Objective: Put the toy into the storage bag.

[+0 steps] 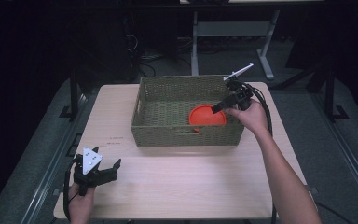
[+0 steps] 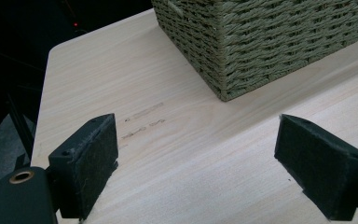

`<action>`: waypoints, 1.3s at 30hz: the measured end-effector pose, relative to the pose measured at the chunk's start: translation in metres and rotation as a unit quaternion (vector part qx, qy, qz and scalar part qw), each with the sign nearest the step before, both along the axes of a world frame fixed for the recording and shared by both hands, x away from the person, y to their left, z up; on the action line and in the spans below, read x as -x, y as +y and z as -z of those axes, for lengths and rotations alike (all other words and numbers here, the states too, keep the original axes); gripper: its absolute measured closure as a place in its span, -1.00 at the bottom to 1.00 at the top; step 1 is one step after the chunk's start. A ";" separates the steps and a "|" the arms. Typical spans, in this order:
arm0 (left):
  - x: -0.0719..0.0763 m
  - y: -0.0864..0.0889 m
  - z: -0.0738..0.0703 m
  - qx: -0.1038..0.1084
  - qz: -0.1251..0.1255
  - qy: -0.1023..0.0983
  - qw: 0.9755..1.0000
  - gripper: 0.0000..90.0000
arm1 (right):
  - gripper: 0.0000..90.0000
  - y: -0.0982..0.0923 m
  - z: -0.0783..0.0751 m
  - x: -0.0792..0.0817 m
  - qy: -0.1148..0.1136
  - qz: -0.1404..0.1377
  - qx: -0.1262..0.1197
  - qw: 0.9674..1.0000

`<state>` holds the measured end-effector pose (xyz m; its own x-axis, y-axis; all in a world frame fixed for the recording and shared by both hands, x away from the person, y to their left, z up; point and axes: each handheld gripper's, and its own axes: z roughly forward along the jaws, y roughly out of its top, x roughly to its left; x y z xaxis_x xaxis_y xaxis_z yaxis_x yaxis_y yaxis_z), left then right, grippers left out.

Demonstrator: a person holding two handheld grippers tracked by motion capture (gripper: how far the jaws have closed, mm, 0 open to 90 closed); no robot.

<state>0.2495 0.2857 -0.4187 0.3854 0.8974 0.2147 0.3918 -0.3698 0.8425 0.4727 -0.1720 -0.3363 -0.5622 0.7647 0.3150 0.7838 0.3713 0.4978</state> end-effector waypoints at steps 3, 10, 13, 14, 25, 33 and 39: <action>0.000 0.000 0.000 0.000 -0.001 0.000 1.000 -0.71 | -0.22 -0.002 -0.002 0.004 -0.002 -0.002 -0.020 1.000; 0.000 0.000 0.000 0.000 0.000 0.000 1.000 -0.71 | -0.20 -0.006 -0.006 0.014 -0.010 -0.007 -0.034 0.999; 0.000 0.000 0.000 -0.001 0.000 0.000 1.000 -0.71 | -0.20 -0.008 -0.007 0.019 -0.012 -0.011 -0.033 0.999; 0.000 0.000 0.000 -0.001 0.000 0.000 1.000 -0.71 | -0.21 -0.009 -0.007 0.020 -0.014 -0.012 -0.033 0.999; 0.000 0.000 0.000 0.001 0.001 -0.001 1.000 -0.71 | -0.20 -0.013 -0.019 0.044 -0.039 -0.029 -0.033 0.998; 0.001 0.000 -0.001 -0.002 0.000 -0.001 1.000 -0.71 | -0.21 -0.011 -0.023 0.064 -0.049 -0.046 -0.027 0.997; 0.001 0.000 -0.001 -0.002 0.001 -0.001 1.000 -0.71 | -0.21 -0.011 -0.025 0.079 -0.065 -0.061 -0.028 0.996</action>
